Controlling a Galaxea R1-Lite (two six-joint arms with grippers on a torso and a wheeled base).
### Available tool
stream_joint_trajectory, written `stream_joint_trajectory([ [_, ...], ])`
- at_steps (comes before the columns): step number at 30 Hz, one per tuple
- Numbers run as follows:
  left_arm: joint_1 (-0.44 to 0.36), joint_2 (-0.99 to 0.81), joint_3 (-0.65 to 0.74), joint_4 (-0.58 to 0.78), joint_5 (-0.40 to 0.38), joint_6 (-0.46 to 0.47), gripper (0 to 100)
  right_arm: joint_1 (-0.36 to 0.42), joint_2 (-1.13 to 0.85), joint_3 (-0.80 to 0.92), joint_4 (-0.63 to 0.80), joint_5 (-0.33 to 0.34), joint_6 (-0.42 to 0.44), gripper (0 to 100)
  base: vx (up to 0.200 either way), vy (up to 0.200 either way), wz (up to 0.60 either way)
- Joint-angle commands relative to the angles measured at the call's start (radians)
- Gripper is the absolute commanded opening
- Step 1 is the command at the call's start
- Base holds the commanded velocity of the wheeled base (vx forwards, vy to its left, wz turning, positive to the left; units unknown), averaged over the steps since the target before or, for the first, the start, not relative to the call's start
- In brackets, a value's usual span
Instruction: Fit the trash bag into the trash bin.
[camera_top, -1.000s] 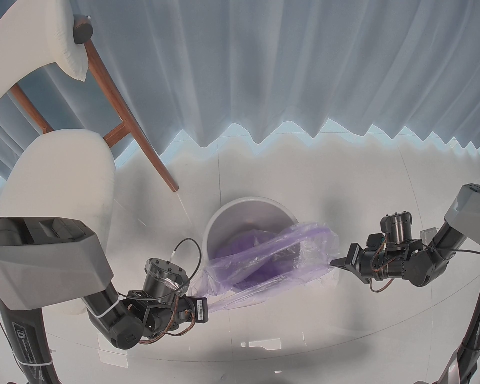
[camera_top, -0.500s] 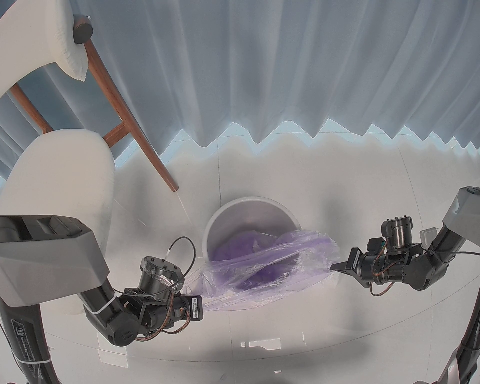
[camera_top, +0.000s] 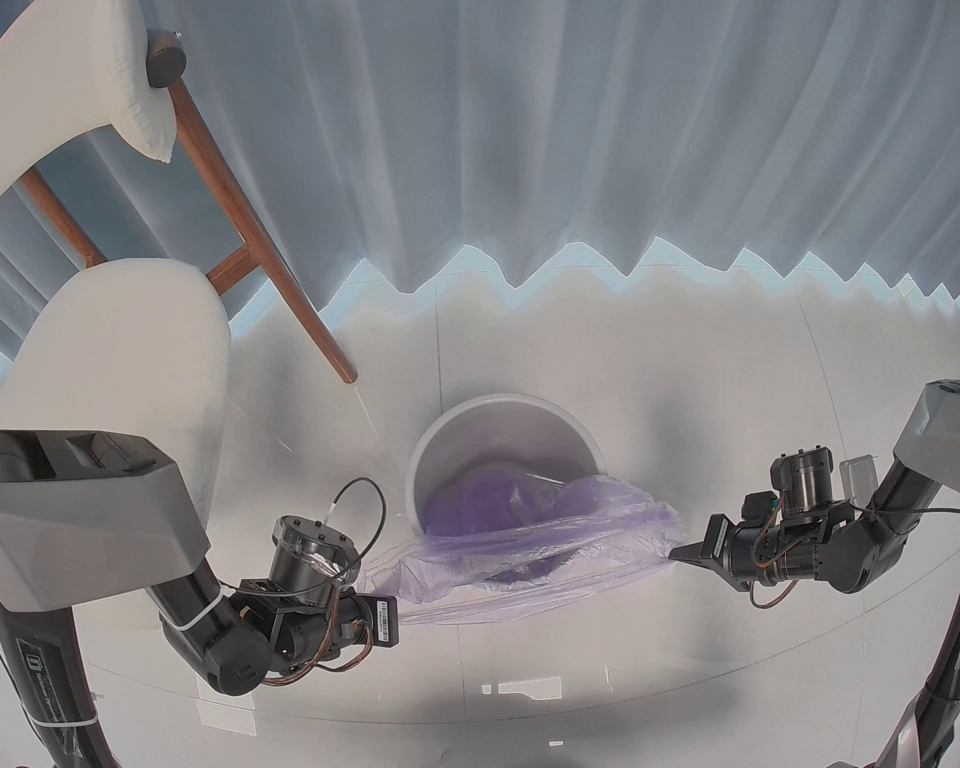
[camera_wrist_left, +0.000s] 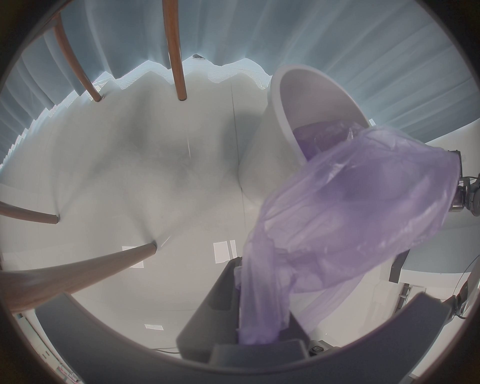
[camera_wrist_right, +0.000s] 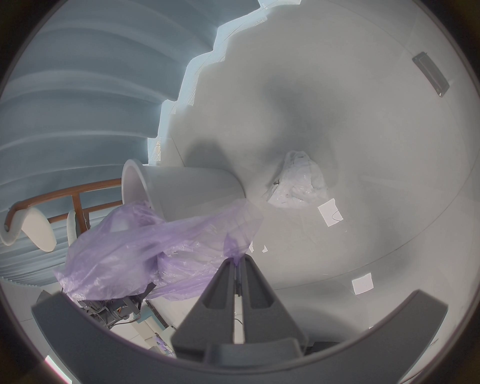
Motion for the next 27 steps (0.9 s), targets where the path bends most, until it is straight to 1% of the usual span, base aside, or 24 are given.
stream_joint_trajectory([
  [1, -0.001, -0.004, 0.004, 0.000, 0.002, 0.001, 0, 0.000, -0.001, 0.008, -0.001, -0.001, -0.016, 0, 0.000, 0.000, 0.00],
  [5, 0.000, 0.030, 0.003, 0.000, 0.003, 0.001, 0, 0.003, 0.036, 0.000, -0.007, -0.005, -0.041, 0, 0.000, 0.000, 0.00],
  [10, -0.001, 0.029, 0.004, -0.006, 0.003, 0.001, 0, 0.005, 0.068, 0.005, -0.044, -0.006, -0.042, 0, 0.000, 0.000, 0.00],
  [11, 0.000, 0.029, 0.003, -0.004, 0.003, 0.001, 0, 0.003, 0.084, 0.010, -0.081, -0.008, -0.042, 0, 0.000, 0.000, 0.00],
  [14, 0.010, 0.035, 0.000, -0.007, 0.003, 0.003, 0, 0.000, 0.094, 0.006, -0.107, -0.017, -0.041, 0, 0.000, 0.000, 0.00],
  [17, 0.010, 0.044, -0.007, -0.012, 0.012, 0.009, 0, -0.001, 0.102, -0.003, -0.110, -0.029, -0.041, 0, 0.000, 0.000, 0.00],
  [20, 0.008, 0.053, -0.017, -0.013, 0.041, 0.011, 0, -0.001, 0.114, -0.023, -0.112, -0.043, -0.039, 0, 0.000, 0.000, 0.00],
  [23, 0.010, 0.053, -0.023, -0.021, 0.043, 0.011, 0, -0.001, 0.116, -0.033, -0.112, -0.043, -0.039, 0, 0.000, 0.000, 0.00],
  [27, 0.011, 0.053, -0.017, -0.063, 0.043, 0.020, 0, 0.000, 0.117, -0.061, -0.112, -0.067, -0.035, 0, 0.000, 0.000, 0.00],
])
